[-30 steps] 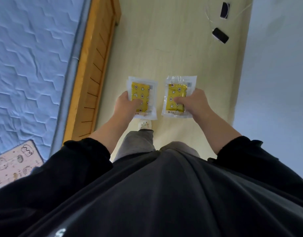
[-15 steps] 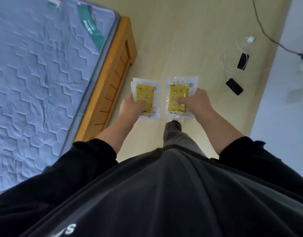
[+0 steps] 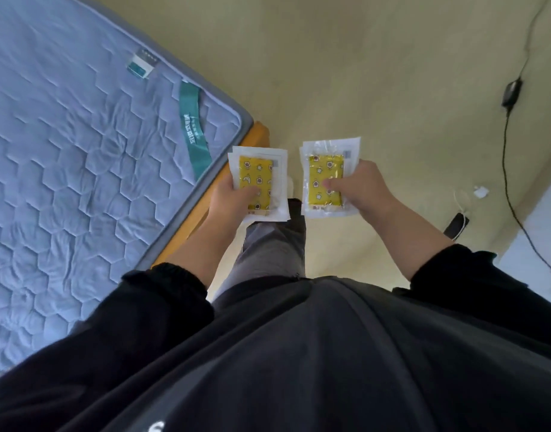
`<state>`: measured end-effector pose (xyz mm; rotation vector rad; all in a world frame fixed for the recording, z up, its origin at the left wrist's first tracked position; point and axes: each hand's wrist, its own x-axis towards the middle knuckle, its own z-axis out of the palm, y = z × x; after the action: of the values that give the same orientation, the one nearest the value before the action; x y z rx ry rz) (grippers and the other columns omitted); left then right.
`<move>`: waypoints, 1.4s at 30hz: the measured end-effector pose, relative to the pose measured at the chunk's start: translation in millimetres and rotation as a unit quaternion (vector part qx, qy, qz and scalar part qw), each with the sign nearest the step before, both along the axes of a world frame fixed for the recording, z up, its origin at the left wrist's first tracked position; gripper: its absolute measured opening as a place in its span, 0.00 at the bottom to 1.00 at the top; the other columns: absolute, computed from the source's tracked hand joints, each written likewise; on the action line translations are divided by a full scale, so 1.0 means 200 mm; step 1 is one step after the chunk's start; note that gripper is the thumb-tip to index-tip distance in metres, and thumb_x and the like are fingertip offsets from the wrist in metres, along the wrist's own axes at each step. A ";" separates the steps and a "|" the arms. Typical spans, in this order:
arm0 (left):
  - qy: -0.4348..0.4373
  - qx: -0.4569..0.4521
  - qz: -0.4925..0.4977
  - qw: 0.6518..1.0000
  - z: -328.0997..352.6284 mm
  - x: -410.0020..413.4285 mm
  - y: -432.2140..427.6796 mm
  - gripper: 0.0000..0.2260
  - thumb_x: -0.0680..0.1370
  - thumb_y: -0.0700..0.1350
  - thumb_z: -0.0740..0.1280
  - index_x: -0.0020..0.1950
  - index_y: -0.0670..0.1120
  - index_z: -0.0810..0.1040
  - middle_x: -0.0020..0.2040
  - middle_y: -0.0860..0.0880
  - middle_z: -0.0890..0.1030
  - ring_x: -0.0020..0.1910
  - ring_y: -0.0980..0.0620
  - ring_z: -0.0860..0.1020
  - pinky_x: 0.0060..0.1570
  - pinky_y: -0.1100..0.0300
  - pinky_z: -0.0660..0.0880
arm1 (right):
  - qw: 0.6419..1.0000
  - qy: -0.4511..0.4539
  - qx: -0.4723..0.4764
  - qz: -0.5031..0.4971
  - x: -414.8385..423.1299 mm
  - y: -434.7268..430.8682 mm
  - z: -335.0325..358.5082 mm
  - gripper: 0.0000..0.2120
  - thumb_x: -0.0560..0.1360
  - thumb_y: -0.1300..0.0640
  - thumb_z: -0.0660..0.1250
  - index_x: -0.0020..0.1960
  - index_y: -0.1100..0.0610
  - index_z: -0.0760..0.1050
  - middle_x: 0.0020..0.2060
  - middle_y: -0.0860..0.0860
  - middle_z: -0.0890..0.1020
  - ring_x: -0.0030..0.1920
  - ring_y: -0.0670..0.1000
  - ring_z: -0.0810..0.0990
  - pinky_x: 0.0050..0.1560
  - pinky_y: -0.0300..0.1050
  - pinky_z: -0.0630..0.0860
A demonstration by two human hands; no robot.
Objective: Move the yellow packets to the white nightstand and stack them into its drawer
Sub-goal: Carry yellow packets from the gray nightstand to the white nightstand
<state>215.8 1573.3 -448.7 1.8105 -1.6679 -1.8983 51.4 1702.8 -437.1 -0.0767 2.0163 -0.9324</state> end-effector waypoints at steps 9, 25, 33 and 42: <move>0.001 0.015 0.102 0.995 0.01 -0.55 -0.78 0.12 0.76 0.34 0.65 0.44 0.52 0.75 0.43 0.51 0.81 0.47 0.46 0.80 0.48 0.53 0.78 | 0.994 -0.002 0.015 0.113 -0.61 -0.97 0.05 0.11 0.70 0.66 0.72 0.38 0.53 0.74 0.38 0.50 0.81 0.39 0.50 0.81 0.41 0.43 0.77; 0.069 -0.018 0.432 0.899 0.05 -1.76 -1.73 0.11 0.77 0.35 0.65 0.48 0.52 0.76 0.45 0.53 0.82 0.44 0.52 0.82 0.42 0.58 0.79 | 0.921 0.035 0.039 0.385 -1.97 -2.45 0.06 0.14 0.69 0.56 0.76 0.43 0.62 0.73 0.37 0.54 0.76 0.37 0.52 0.75 0.30 0.41 0.65; 0.087 -0.024 0.495 0.864 0.15 -1.98 -2.19 0.10 0.77 0.36 0.65 0.50 0.51 0.76 0.48 0.51 0.82 0.46 0.52 0.82 0.39 0.60 0.79 | 0.892 0.026 0.018 0.451 -2.18 -3.11 0.15 0.16 0.69 0.59 0.76 0.33 0.57 0.69 0.30 0.51 0.74 0.33 0.51 0.74 0.35 0.43 0.69; 0.094 -0.047 0.553 0.826 0.09 -1.73 -3.14 0.08 0.78 0.36 0.65 0.51 0.50 0.75 0.47 0.53 0.82 0.45 0.54 0.82 0.40 0.61 0.79 | 0.874 0.022 0.008 0.485 -1.88 -4.12 0.06 0.17 0.67 0.58 0.77 0.50 0.65 0.77 0.46 0.57 0.83 0.46 0.55 0.83 0.52 0.52 0.79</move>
<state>-131.1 946.2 -430.8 1.7966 -0.3699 -1.3114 -324.9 878.6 -425.1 -1.0079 1.6744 -0.2515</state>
